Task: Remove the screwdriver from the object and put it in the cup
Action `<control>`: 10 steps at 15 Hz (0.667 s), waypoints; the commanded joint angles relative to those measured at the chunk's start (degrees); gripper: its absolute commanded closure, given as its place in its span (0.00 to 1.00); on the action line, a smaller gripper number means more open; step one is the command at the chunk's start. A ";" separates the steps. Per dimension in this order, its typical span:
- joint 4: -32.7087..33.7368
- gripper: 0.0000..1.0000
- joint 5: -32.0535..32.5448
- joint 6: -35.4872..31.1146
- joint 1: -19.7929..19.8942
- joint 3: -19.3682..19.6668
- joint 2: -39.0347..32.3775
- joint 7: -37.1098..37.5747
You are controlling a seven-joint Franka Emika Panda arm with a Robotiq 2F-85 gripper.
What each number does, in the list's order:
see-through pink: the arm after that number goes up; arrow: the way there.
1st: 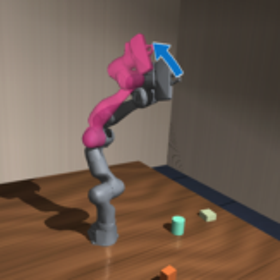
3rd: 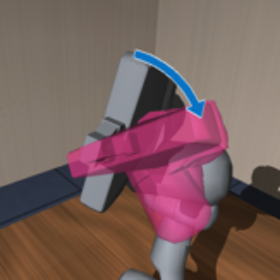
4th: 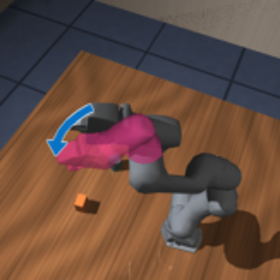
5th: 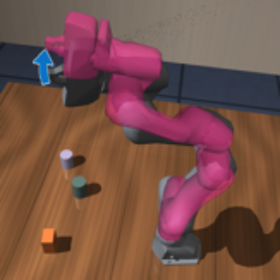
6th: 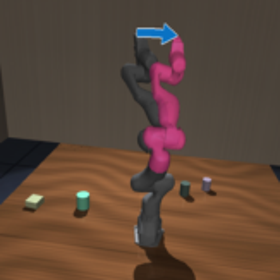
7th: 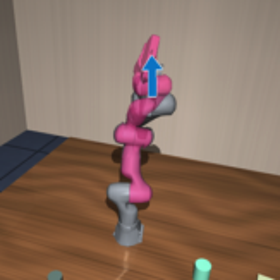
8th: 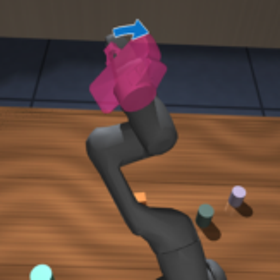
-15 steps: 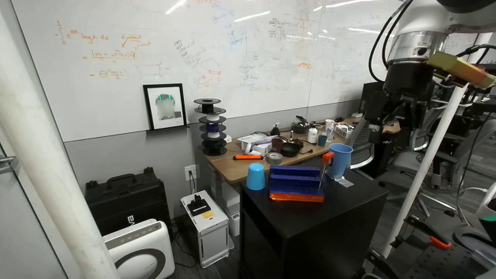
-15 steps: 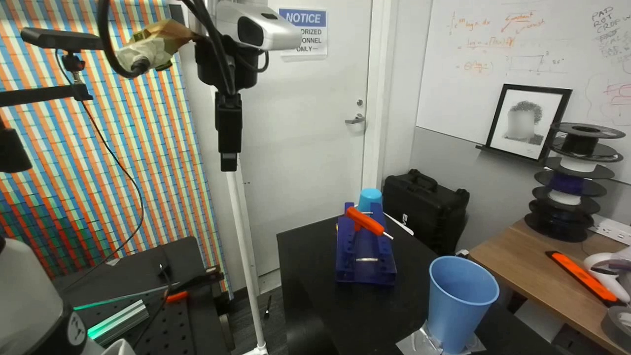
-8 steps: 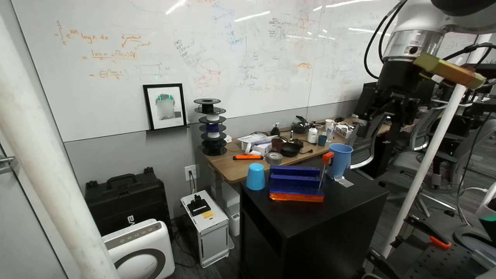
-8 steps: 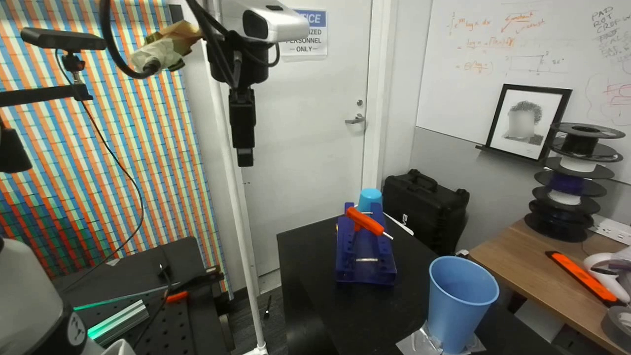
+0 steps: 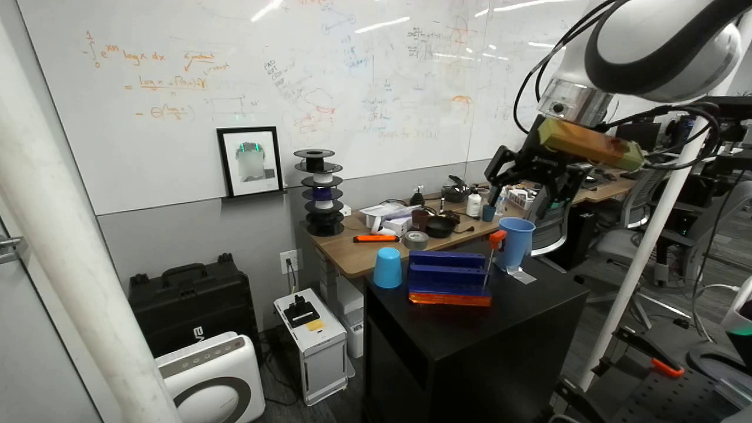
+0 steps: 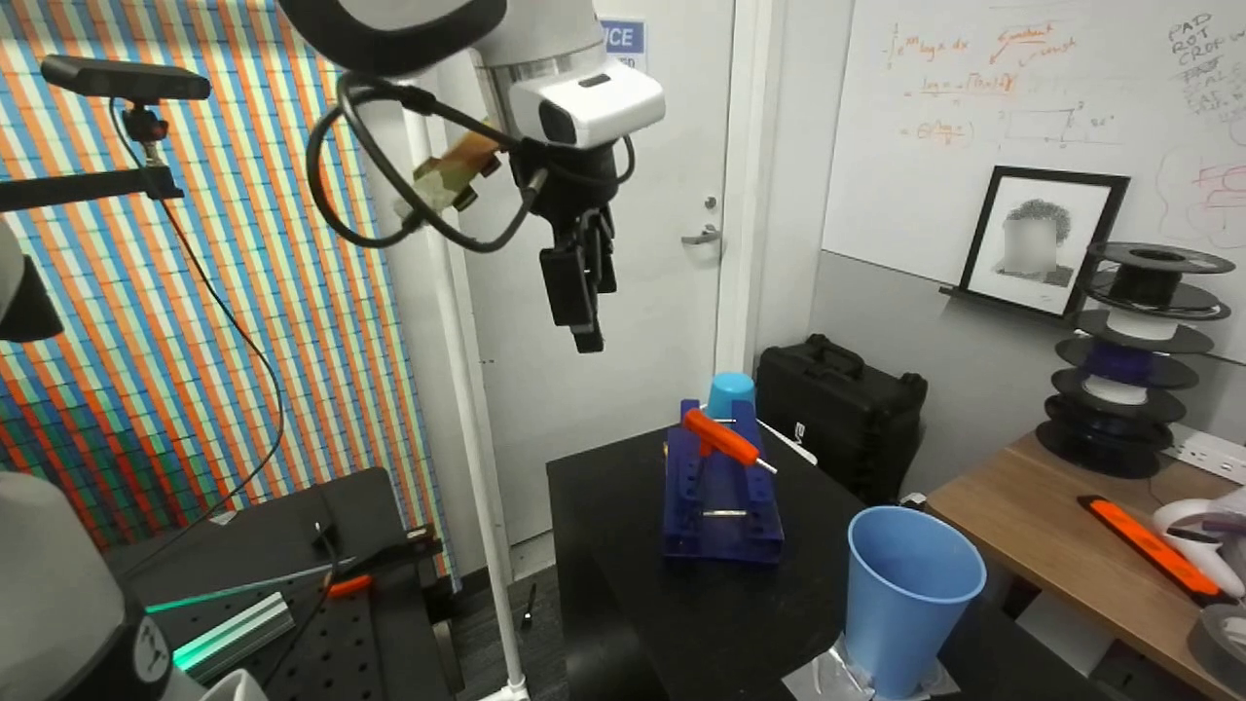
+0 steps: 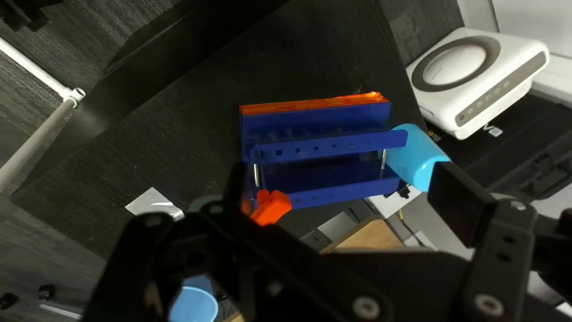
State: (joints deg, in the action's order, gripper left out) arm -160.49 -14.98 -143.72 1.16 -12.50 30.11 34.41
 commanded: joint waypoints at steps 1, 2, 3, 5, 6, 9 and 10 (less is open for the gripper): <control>0.02 0.00 2.15 -8.94 3.17 -2.42 -7.32 8.81; 0.03 0.00 2.76 -10.93 3.91 -2.37 -8.71 11.04; 0.05 0.00 3.06 -11.67 4.39 -1.68 -9.98 12.70; 0.18 0.00 4.23 -13.12 5.61 -0.65 -12.61 15.68; 0.24 0.00 5.57 -14.81 6.61 -0.43 -13.84 17.31; 0.35 0.00 8.43 -18.94 8.43 1.40 -18.01 19.76; 0.37 0.00 9.34 -20.06 8.94 1.98 -19.49 20.45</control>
State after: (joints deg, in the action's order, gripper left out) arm -160.13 -8.43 -159.07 8.91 -11.98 14.61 51.85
